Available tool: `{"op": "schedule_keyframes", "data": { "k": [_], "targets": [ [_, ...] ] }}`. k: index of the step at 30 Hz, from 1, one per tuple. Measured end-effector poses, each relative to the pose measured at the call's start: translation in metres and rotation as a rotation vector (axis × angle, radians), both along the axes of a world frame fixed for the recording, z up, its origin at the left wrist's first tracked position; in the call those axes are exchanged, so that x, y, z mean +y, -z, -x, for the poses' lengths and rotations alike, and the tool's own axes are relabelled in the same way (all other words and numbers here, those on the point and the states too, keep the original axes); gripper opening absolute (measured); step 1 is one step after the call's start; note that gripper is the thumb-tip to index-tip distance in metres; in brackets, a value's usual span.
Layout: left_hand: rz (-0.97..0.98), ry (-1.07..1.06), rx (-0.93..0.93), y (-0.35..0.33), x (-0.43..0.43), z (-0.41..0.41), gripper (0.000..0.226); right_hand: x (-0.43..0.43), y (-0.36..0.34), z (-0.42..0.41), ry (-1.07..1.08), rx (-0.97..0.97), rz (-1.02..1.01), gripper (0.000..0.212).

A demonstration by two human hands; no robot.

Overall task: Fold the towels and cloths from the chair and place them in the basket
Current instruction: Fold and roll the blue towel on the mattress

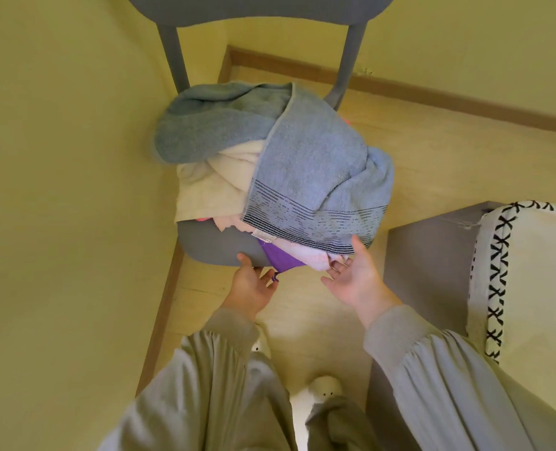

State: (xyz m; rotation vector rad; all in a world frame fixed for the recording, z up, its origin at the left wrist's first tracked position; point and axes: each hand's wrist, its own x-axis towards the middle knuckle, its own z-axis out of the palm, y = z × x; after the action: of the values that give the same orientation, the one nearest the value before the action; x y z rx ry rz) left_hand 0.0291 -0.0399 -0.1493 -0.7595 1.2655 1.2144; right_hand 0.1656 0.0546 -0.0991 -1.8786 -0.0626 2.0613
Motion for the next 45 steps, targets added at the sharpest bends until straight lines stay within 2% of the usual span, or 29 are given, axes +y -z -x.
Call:
{"op": "schedule_keyframes", "data": {
  "k": [7, 11, 15, 19, 22, 23, 25, 26, 27, 28, 29, 32, 36, 39, 41, 43, 45],
  "targets": [
    [0.006, -0.043, 0.035, 0.001, -0.036, -0.079, 0.042, -0.029, 0.008, -0.058, -0.123, 0.014, -0.021, 0.059],
    [-0.005, -0.100, 0.017, 0.003, -0.062, -0.143, 0.041, -0.062, 0.009, -0.110, -0.080, 0.050, -0.026, 0.051],
    [-0.010, -0.128, -0.008, 0.000, -0.092, -0.200, 0.043, -0.091, 0.014, -0.154, -0.029, 0.084, -0.038, 0.064],
    [-0.004, -0.138, -0.016, 0.007, -0.129, -0.245, 0.048, -0.119, 0.014, -0.192, -0.087, 0.106, -0.031, 0.053],
    [-0.012, -0.149, -0.028, 0.005, -0.150, -0.271, 0.043, -0.143, 0.018, -0.217, -0.077, 0.141, 0.001, 0.056],
    [-0.015, -0.145, -0.035, 0.004, -0.157, -0.278, 0.041, -0.152, 0.023, -0.226, -0.059, 0.113, 0.007, 0.058],
    [-0.010, -0.146, -0.058, 0.003, -0.171, -0.291, 0.041, -0.169, 0.023, -0.236, 0.120, 0.117, 0.082, 0.069],
    [-0.009, -0.151, -0.072, 0.003, -0.178, -0.297, 0.040, -0.175, 0.028, -0.242, 0.144, 0.101, 0.068, 0.073],
    [-0.008, -0.152, -0.080, 0.002, -0.185, -0.303, 0.040, -0.181, 0.033, -0.249, 0.155, 0.078, 0.051, 0.066],
    [0.000, -0.154, -0.085, 0.000, -0.192, -0.308, 0.039, -0.186, 0.034, -0.256, 0.055, 0.021, -0.006, 0.054],
    [0.017, -0.158, -0.083, -0.001, -0.198, -0.313, 0.039, -0.191, 0.035, -0.263, -0.043, -0.010, -0.033, 0.056],
    [0.064, -0.160, -0.076, -0.004, -0.211, -0.329, 0.040, -0.202, 0.048, -0.281, -0.017, -0.026, 0.027, 0.065],
    [0.019, -0.228, -0.129, -0.011, -0.224, -0.341, 0.045, -0.216, 0.040, -0.292, -0.066, -0.054, -0.002, 0.055],
    [0.019, -0.266, -0.183, -0.018, -0.226, -0.337, 0.051, -0.218, 0.033, -0.296, -0.106, -0.196, -0.069, 0.064],
    [0.046, -0.197, -0.195, -0.032, -0.223, -0.331, 0.050, -0.215, 0.021, -0.297, -0.088, -0.396, -0.161, 0.079],
    [0.125, -0.073, -0.120, -0.060, -0.214, -0.324, 0.038, -0.207, 0.000, -0.296, -0.121, -0.565, -0.269, 0.080],
    [0.247, 0.066, 0.129, -0.084, -0.204, -0.316, 0.039, -0.199, -0.020, -0.293, -0.196, -0.610, -0.360, 0.063]
  ]
}}
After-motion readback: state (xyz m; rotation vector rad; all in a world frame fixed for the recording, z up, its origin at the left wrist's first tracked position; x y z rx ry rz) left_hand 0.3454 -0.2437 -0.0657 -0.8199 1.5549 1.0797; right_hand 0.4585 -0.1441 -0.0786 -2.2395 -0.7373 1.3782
